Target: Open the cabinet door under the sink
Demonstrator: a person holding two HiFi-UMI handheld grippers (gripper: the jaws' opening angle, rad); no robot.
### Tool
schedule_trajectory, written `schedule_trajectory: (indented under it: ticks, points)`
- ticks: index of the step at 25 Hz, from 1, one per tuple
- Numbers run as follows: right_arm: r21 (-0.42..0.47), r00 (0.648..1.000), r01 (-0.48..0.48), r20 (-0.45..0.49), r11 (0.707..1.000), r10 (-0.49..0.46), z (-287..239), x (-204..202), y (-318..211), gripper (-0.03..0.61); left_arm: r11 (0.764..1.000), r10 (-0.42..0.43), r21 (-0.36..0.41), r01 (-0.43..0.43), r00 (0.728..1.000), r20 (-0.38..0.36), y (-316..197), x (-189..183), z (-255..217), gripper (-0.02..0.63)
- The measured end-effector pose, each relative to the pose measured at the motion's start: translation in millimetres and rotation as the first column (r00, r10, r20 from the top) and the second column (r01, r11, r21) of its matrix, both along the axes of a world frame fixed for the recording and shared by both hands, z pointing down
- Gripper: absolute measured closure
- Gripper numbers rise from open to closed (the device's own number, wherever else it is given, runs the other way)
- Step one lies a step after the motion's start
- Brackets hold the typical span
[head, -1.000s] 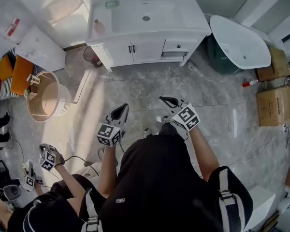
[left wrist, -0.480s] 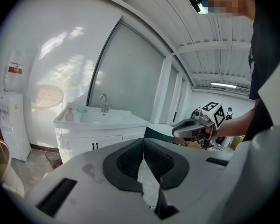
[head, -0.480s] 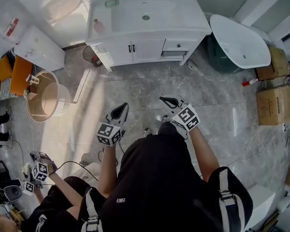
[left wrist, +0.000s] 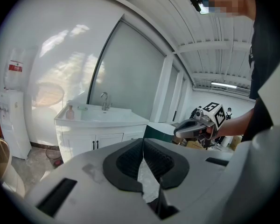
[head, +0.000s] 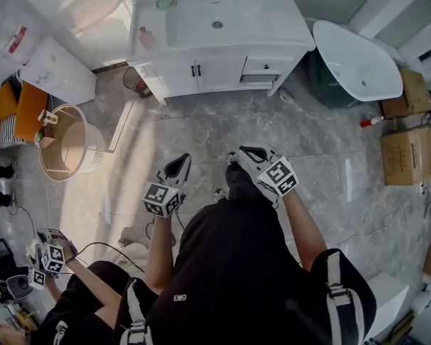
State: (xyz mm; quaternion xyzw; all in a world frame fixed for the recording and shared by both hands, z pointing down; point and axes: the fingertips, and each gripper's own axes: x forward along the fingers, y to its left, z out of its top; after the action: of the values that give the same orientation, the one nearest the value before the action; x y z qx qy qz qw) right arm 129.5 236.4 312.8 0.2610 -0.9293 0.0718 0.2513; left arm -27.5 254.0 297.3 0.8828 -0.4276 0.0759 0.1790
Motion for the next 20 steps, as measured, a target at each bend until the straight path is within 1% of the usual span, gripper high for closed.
schedule_trajectory:
  ticks: [8, 12, 15, 20]
  points:
    - [-0.023, 0.999, 0.035, 0.006, 0.999, -0.035, 2.3, -12.7, -22.8, 0.518, 1.000, -0.022, -0.014, 0.022, 1.000, 0.006, -18.6, -9.7, 3.0, 0.597]
    - [-0.043, 0.998, 0.065, 0.016, 0.997, -0.064, 8.4, -25.4, -39.4, 0.518, 0.998, -0.046, -0.052, 0.046, 0.999, 0.012, -29.1, -21.2, 11.7, 0.597]
    - [-0.054, 0.997, 0.072, 0.020, 0.996, -0.071, 10.2, -27.7, -61.6, 0.518, 0.997, -0.036, -0.073, 0.038, 0.999, 0.021, -47.8, -19.9, 17.3, 0.597]
    - [-0.076, 0.997, 0.079, 0.027, 0.994, -0.077, 18.5, -28.9, -100.3, 0.518, 0.997, -0.022, -0.076, 0.024, 0.999, 0.033, -88.9, -18.4, 20.6, 0.597]
